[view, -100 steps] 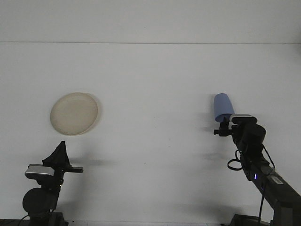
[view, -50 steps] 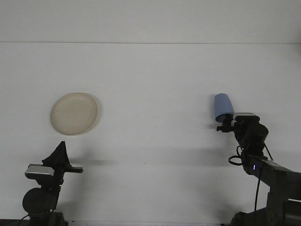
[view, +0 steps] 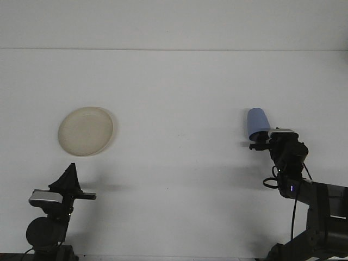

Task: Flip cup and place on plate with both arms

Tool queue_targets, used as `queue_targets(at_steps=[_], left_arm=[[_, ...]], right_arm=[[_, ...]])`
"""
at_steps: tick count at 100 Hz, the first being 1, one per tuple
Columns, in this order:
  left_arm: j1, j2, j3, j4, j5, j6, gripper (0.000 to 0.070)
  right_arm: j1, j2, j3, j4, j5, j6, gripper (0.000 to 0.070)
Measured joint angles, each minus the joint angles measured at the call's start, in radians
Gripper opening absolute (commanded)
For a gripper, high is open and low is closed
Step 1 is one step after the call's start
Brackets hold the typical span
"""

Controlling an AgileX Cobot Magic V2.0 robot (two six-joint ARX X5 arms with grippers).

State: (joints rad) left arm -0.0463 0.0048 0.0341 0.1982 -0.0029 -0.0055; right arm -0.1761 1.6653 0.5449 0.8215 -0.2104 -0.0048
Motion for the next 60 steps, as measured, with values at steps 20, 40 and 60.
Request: queue_targets(at_steps=[20,40,60], left_arm=[[0.000,0.000,0.000,0.000,0.000,0.000,0.0012],[0.000,0.000,0.000,0.000,0.000,0.000,0.0012],[0.000,0.000,0.000,0.000,0.000,0.000,0.0012]], right_arm=[[0.000,0.000,0.037,0.002,-0.008,-0.005,0.0306],[0.000,0.000,0.040,0.001,-0.049,-0.011,0.0037],[0.000,0.000,0.040,-0.001,-0.070,-0.014,0.0002]])
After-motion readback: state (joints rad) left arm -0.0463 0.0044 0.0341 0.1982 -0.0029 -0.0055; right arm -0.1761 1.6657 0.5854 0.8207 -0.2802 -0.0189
